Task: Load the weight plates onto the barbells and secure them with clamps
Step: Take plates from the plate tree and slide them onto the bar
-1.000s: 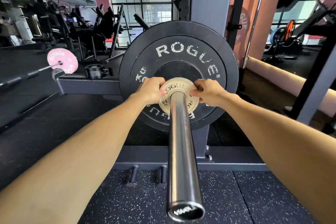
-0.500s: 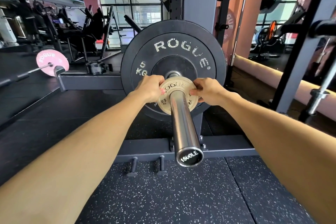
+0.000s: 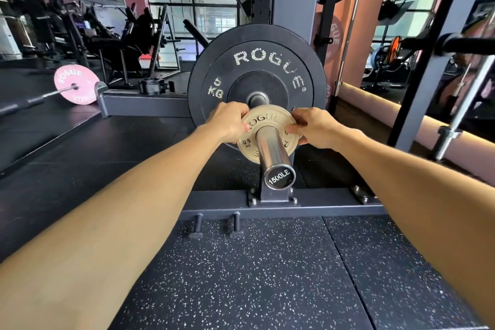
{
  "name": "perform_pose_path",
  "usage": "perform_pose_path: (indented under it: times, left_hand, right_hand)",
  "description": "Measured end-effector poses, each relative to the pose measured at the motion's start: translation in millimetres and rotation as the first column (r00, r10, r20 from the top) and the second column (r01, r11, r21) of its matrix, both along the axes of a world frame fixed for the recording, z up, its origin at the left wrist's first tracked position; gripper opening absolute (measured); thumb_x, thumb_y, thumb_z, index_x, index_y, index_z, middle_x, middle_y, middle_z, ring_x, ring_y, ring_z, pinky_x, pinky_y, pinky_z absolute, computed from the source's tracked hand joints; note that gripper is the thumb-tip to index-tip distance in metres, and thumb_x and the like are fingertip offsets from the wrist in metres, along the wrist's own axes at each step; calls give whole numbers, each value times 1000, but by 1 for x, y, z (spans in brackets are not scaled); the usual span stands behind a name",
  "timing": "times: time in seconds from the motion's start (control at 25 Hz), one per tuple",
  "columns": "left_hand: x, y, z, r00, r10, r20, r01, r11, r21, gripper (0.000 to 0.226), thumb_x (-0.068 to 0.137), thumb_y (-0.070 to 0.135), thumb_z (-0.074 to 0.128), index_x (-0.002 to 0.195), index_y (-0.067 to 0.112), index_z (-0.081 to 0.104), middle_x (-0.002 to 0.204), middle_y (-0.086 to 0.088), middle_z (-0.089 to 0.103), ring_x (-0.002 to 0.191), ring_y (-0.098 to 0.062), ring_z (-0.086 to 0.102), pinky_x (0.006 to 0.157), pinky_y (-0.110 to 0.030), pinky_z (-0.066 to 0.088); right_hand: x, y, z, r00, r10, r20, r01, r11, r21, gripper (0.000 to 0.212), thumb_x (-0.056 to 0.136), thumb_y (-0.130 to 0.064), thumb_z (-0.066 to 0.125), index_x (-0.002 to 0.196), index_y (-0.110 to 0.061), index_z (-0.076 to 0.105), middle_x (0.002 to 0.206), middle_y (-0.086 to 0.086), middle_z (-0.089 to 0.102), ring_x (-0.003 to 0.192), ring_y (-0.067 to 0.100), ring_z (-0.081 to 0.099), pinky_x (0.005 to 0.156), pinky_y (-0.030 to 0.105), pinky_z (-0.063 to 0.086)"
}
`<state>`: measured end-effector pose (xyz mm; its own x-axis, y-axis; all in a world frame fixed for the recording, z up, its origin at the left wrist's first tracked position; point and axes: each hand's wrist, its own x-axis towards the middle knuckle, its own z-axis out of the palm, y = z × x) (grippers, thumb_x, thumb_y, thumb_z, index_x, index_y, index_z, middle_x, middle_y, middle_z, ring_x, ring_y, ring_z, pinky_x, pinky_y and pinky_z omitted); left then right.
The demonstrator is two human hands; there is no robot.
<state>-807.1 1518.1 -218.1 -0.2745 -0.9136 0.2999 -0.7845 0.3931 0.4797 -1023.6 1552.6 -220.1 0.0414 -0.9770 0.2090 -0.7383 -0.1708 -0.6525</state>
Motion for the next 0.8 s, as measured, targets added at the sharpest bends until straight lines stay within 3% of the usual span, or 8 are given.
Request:
perform_pose_path:
  times: [0.16,0.36,0.8]
  left_hand:
    - [3,16,-2,1000,-18,-11,18,999,-29,20,93,15,68,80,27,59,100,-8,67,83,-27,71,72,-41,63]
    - [7,41,-1,998,-53,-37,52,998,-33,7,94,13,66,93,19,65,100,-8,67,84,-26,72,67,-39,63]
    - [18,117,3,993,-107,-42,107,994,3,6,93,11,67,100,11,67,99,-8,66,86,-24,72,65,-35,63]
  right_hand:
    - [-1,14,-4,1000,21,-1,-22,999,-32,16,92,-10,66,103,1,61,105,21,68,90,30,71,77,45,61]
    - [4,40,-5,1000,17,4,-17,998,-59,20,92,-10,65,108,2,62,106,19,67,95,31,70,79,47,60]
    - [10,111,2,998,33,50,-35,999,24,24,91,-8,67,114,-4,62,113,18,66,102,32,67,83,49,59]
